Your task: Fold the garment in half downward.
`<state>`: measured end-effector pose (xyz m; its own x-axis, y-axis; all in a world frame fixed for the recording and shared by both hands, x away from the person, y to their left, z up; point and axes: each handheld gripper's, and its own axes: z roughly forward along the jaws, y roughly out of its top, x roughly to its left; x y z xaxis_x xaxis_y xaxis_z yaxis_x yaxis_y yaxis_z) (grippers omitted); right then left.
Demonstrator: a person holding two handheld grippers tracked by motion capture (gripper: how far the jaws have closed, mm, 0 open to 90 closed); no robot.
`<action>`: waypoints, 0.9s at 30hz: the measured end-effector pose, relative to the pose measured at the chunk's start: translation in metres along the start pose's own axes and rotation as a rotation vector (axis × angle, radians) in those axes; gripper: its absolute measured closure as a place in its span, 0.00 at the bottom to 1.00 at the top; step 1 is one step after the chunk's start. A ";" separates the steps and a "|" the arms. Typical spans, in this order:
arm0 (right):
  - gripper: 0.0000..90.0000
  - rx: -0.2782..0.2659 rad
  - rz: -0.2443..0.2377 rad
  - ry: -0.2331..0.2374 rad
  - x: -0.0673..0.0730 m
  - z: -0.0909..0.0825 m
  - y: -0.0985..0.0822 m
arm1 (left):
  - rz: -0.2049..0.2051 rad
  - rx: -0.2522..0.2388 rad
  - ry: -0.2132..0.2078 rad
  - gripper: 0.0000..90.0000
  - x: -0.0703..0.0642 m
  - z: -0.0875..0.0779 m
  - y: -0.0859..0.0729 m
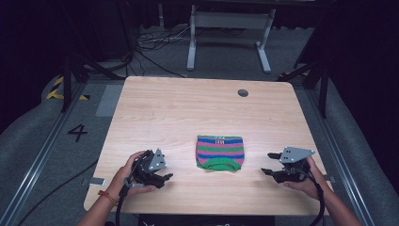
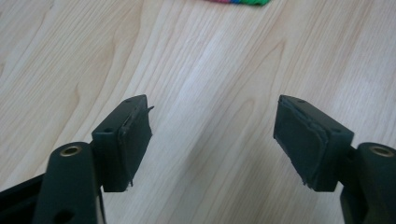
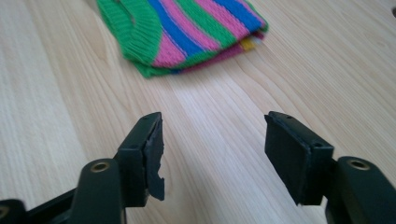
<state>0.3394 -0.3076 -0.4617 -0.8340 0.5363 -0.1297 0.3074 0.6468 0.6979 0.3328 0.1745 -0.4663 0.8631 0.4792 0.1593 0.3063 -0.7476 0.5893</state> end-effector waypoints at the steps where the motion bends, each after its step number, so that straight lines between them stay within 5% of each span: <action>1: 0.40 0.003 0.007 -0.004 -0.002 -0.001 -0.004 | -0.009 -0.002 0.006 0.30 0.001 -0.001 -0.003; 17: 0.23 -0.008 0.181 -0.102 -0.022 -0.017 -0.055 | -0.123 -0.032 0.034 0.24 0.013 -0.012 -0.043; 27: 0.20 -0.013 0.281 -0.134 -0.026 -0.024 -0.086 | -0.239 -0.046 -0.004 0.21 0.019 -0.015 -0.071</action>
<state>0.3236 -0.3898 -0.5017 -0.6494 0.7602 -0.0211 0.5107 0.4565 0.7286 0.3218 0.2438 -0.4928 0.7699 0.6381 0.0084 0.4831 -0.5913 0.6457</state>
